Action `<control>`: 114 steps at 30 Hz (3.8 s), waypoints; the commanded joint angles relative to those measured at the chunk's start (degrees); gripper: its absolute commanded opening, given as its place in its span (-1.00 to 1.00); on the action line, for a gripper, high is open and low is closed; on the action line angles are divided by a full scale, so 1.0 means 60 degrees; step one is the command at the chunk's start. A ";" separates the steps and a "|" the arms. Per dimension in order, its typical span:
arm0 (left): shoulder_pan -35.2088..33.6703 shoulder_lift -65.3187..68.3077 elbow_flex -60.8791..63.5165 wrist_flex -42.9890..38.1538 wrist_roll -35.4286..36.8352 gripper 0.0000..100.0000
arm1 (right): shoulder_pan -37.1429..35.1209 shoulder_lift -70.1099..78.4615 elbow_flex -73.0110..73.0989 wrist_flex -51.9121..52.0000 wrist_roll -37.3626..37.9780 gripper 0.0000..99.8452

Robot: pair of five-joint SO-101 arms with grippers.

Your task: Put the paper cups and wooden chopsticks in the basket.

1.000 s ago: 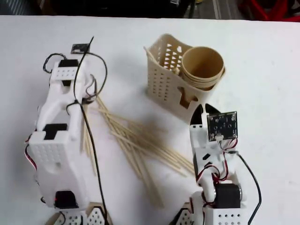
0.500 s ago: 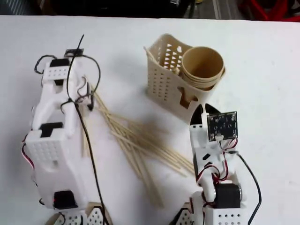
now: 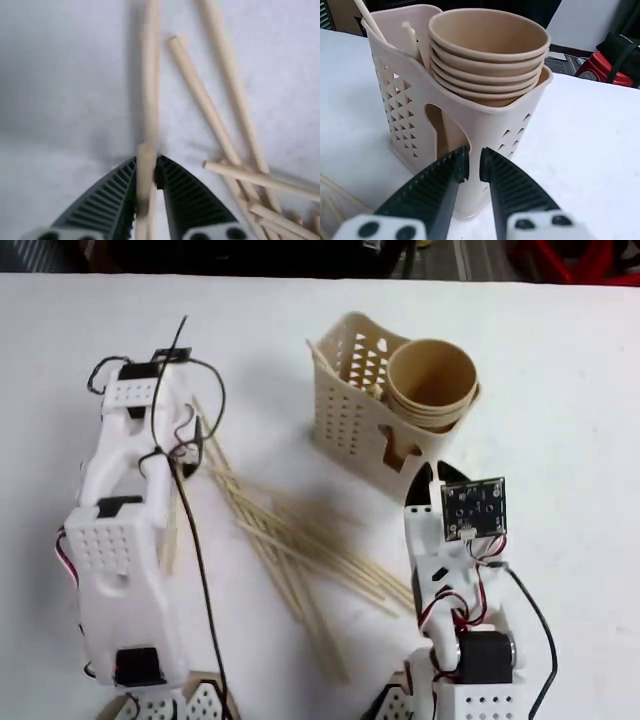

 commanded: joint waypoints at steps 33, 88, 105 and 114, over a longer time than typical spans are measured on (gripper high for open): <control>0.2410 -0.3553 -0.4762 0.2755 -0.0645 -0.95 | 0.0154 -0.0139 -0.0044 -0.0198 0.0000 -0.89; 0.5297 -0.1136 -0.9626 -0.2051 0.1729 -0.62 | 0.0667 -0.1223 0.0220 -0.0081 0.0000 -0.90; 0.2571 -0.3026 -0.9011 0.3004 -0.1407 -0.58 | 0.0652 -0.1223 0.0220 -0.0081 0.0000 -0.90; 0.0901 -0.2996 -0.5231 0.2974 -0.1934 -0.55 | 0.0652 -0.1209 0.0234 -0.0066 0.0000 -0.89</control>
